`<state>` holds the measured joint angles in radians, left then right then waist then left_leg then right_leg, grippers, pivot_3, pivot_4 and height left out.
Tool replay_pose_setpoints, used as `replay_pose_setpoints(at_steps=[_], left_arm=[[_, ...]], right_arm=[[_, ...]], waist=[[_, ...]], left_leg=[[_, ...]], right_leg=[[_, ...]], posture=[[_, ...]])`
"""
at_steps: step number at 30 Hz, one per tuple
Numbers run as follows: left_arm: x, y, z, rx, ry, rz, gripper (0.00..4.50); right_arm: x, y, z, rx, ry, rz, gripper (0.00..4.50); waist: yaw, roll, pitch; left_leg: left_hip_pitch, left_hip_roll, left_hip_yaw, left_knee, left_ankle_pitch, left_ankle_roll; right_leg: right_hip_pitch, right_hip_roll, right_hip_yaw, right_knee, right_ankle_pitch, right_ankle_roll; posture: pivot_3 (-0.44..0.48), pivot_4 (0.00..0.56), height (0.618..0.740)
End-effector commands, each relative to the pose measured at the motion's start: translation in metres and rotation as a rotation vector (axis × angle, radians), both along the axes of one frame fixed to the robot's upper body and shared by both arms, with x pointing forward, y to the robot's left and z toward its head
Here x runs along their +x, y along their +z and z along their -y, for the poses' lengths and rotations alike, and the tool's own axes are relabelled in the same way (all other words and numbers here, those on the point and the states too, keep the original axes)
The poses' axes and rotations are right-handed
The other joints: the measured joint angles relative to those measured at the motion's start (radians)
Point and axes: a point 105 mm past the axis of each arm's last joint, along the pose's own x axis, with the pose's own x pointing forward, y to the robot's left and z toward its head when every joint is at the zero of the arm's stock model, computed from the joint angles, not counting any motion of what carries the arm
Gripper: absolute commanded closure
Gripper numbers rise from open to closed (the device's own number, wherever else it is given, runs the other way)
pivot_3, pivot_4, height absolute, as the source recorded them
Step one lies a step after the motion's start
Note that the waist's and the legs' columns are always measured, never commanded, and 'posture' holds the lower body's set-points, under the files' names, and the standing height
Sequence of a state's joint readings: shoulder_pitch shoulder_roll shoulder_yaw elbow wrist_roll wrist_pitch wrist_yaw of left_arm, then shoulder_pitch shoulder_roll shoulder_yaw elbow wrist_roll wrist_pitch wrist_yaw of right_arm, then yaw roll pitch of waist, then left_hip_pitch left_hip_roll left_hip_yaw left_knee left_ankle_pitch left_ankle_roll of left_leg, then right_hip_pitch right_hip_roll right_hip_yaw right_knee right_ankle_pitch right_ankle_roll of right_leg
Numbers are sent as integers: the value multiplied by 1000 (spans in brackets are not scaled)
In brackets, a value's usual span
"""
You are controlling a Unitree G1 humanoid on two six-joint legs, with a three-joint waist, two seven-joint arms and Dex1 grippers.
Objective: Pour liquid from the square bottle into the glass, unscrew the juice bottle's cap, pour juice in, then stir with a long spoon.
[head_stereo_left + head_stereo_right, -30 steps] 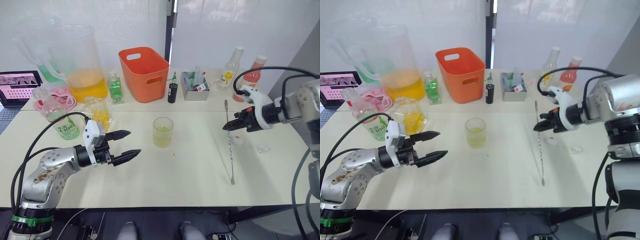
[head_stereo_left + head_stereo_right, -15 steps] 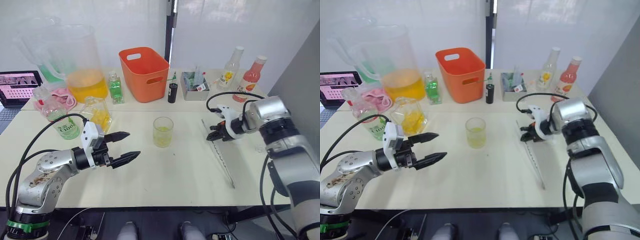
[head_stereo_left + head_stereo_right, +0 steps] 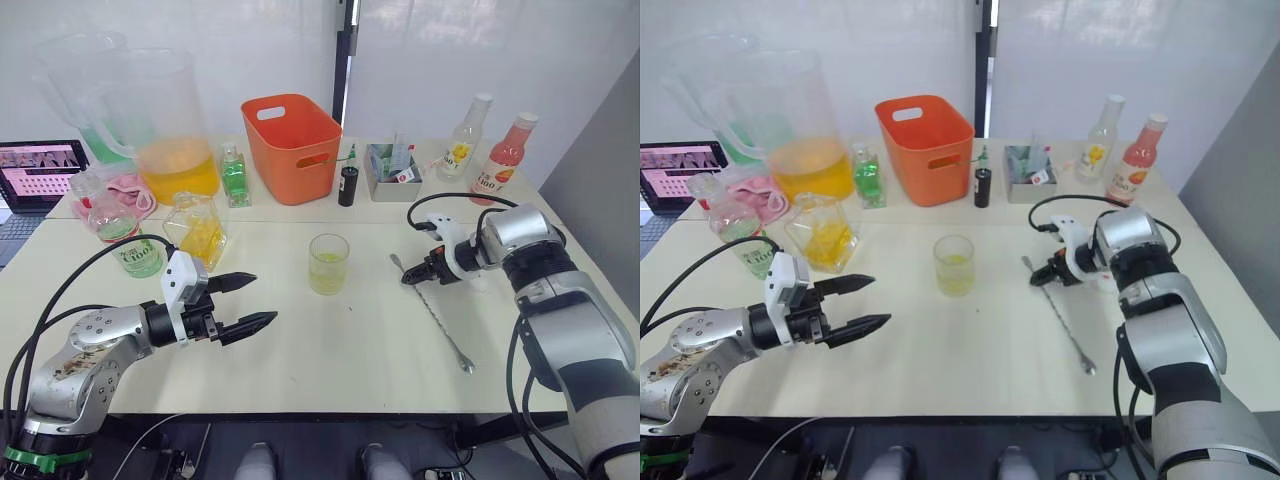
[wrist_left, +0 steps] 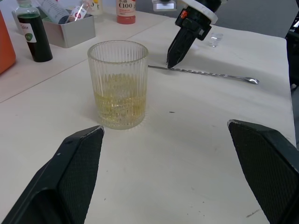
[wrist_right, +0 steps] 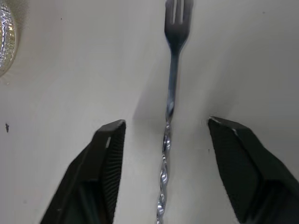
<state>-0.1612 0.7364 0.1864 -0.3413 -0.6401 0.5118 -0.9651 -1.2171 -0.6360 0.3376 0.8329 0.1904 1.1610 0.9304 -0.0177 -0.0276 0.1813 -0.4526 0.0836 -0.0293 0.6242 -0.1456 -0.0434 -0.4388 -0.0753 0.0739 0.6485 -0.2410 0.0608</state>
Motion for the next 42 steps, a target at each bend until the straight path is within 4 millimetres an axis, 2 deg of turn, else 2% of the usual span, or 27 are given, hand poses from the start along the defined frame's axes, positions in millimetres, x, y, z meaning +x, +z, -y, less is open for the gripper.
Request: replay_pose_setpoints(at_steps=[1, 4, 6, 9, 10, 12, 16, 19, 21, 24, 28, 30, 33, 36, 42], left_arm=[[-2, 7, -7, -9, -3, -6, 0], [5, 1, -21, 54, 55, 9, 0], [8, 3, -27, 59, 77, 21, 0], [9, 3, -32, 73, 89, 31, 0], [10, 1, -35, 90, 107, 39, 0], [12, -7, -47, 123, 166, 36, 0], [4, -21, -70, 188, 248, 8, 0], [1, -31, -91, 259, 321, 26, 0], [-1, -34, -95, 284, 336, 27, 0], [-6, -41, -100, 311, 333, 14, 0], [-4, -44, -110, 275, 391, 38, 0], [-3, -46, -115, 244, 430, 31, 0], [-6, -50, -122, 233, 466, 32, 0], [-9, -61, -136, 236, 520, 18, 0], [-13, -75, -152, 224, 597, 15, 0]], right_arm=[[-3, 39, 7, -29, 66, 156, 86], [-19, 59, 1, 28, 166, 284, 37], [-24, 69, 6, 6, 215, 463, 37], [-30, 81, 9, 52, 198, 629, 37], [-35, 88, 6, 128, 214, 702, 37], [-47, 82, 19, 147, 157, 783, 37], [-75, 59, 37, 141, 89, 832, 37], [-98, 48, 39, 190, 101, 878, 37], [-108, 43, 37, 205, 122, 875, 37], [-129, 38, 49, 370, 84, 904, 37], [-140, 13, 76, 256, 34, 879, 37], [-145, 5, 99, 199, -25, 889, 37], [-152, -3, 118, 138, -40, 888, 37], [-159, -13, 131, 100, -44, 870, 37], [-164, -26, 138, 54, -52, 875, 37]], waist=[[2, 0, 0], [3, 0, 0], [3, 0, 0], [1, 0, 0], [-1, 0, 0], [1, 0, 0], [5, -1, 0], [5, 0, 0], [4, 0, 0], [3, -1, 0], [4, -1, 0], [4, -1, 0], [3, 0, -1], [-1, 0, -1], [-1, -1, -1]], left_leg=[[0, 0, 0, 0, 0, 0], [0, 0, -1, -1, 0, 0], [0, 0, -1, -1, 0, 0], [0, 0, -1, 0, 0, 0], [0, 0, 0, 1, 0, 0], [1, 0, 0, 1, 0, 0], [2, 0, 0, 1, 0, 0], [3, 0, 0, 1, 0, 0], [5, 0, 0, 1, 0, 0], [12, 1, 1, 2, 0, -1], [16, 1, 1, 2, -4, -8], [16, 0, 1, 2, -4, -8], [16, 0, 1, 2, -1, -2], [17, 1, 1, 1, 0, -1], [18, 1, 2, 1, -2, -4]], right_leg=[[0, 0, 0, 0, 0, 0], [0, 0, 0, 0, -1, 0], [0, 0, 0, 0, -1, 0], [1, 0, 0, 0, -2, 3], [1, 0, 0, 0, -2, 3], [1, 0, 0, 0, -1, 4], [3, 0, 0, 0, -1, 3], [3, 0, 0, 0, -2, 3], [5, -1, 0, 0, -2, 5], [12, -1, 0, -1, -5, -1], [16, -2, 0, -2, -6, -1], [16, -2, 0, -2, -6, -1], [16, -2, 0, -2, -6, -1], [16, -1, 0, -2, -6, -1], [16, -1, 0, -2, -6, -1]], posture=[[0, 150, 703], [0, 150, 703], [0, 150, 703], [0, 150, 703], [0, 150, 703], [0, 150, 703], [0, 150, 703], [0, 150, 703], [0, 150, 703], [0, 150, 703], [0, 150, 703], [0, 150, 703], [0, 150, 703], [0, 150, 703], [0, 150, 703]])
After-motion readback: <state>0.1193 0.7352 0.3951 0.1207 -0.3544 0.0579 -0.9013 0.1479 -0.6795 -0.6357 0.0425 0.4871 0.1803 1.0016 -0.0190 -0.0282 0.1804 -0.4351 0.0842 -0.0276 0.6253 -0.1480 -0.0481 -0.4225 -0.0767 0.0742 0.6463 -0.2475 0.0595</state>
